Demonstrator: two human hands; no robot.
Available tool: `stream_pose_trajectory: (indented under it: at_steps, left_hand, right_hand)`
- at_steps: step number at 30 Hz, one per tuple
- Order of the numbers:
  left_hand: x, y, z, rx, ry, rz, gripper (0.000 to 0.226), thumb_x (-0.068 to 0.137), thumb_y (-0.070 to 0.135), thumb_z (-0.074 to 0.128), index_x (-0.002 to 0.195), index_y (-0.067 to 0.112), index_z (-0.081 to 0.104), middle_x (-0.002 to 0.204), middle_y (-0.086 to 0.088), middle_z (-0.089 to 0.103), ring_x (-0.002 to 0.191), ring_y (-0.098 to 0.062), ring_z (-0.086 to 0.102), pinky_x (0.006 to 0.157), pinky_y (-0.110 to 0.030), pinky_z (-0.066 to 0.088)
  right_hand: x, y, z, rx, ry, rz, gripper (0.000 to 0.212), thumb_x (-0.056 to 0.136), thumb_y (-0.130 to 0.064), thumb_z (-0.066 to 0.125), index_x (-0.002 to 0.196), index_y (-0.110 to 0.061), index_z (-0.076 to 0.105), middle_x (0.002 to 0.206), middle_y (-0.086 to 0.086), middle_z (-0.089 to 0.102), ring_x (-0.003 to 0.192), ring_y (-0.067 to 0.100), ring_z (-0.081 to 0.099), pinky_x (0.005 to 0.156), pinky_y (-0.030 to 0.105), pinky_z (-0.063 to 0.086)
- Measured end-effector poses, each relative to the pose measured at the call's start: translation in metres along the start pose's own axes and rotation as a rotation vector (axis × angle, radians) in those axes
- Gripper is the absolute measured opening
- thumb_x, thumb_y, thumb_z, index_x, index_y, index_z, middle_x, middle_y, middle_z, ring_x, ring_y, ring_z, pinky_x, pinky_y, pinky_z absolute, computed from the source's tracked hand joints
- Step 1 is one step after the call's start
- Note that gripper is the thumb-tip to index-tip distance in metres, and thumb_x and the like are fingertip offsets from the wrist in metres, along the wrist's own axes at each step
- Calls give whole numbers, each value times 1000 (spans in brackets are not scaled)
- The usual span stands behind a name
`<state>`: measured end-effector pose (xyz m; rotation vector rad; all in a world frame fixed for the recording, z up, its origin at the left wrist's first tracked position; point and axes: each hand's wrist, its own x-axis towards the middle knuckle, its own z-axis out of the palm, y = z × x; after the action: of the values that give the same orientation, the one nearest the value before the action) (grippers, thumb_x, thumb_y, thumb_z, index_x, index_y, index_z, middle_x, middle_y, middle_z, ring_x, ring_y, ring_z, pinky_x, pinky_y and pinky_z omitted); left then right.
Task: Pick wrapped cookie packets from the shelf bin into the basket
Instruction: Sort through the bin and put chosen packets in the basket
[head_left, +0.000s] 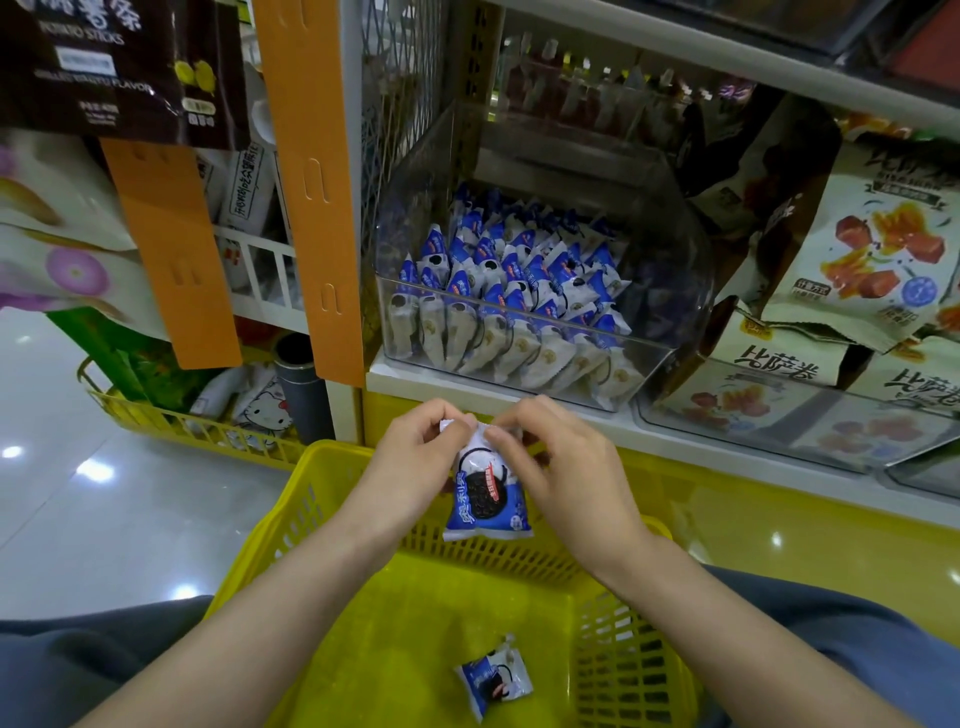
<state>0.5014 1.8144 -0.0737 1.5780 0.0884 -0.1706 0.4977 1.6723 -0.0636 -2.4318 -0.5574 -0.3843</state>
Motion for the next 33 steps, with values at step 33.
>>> stream_pose_trajectory:
  at_steps: [33]
  left_hand:
    - [-1,7,2,-229,62,-14,29,86,14,61,113,20,51,106,0,65,92,-4,64,78,-20,53]
  right_hand:
    - [7,3,10,544,-132,401,44,74,-18,76,103,-36,49,98,-14,62,96,-1,59,86,27,51]
